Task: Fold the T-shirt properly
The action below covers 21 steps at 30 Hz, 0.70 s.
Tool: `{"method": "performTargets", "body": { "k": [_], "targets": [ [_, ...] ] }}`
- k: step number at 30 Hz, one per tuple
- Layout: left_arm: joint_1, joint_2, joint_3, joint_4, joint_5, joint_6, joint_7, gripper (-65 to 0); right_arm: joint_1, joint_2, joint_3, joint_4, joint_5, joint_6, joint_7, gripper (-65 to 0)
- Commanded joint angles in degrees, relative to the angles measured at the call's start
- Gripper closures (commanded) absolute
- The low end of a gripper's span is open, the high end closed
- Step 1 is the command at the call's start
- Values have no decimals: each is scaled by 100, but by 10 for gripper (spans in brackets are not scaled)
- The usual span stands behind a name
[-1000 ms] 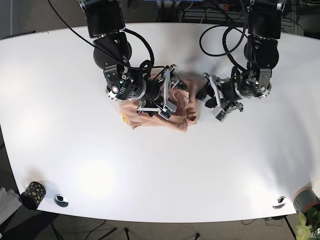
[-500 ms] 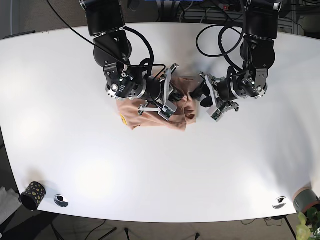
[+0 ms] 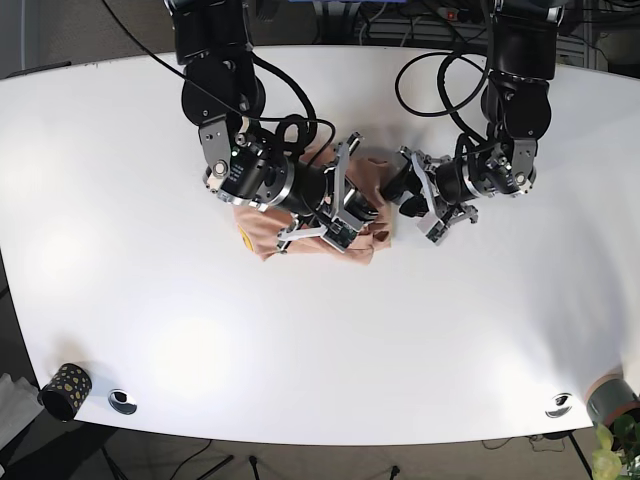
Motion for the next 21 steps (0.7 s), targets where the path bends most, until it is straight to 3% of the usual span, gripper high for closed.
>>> {"method": "performTargets", "body": {
  "k": [1,5,11,21],
  "targets": [
    [-104,-18,-7,-102,87,-6,120,-237,84,-171,-103,24,88,36,123,-8],
    [-175,78,-33,-111,69,-6,120,-237,93,-232,-481,-222,88,36,132,-8],
    [-201,78,-42,-128,69,-6,120,-237,128,-461,-490,-767,88,36,175,-8],
    [-175,52,-51,-23,51,-6,155,-237,181,-461,-349,-776,88,36,474,-14]
  ]
}}
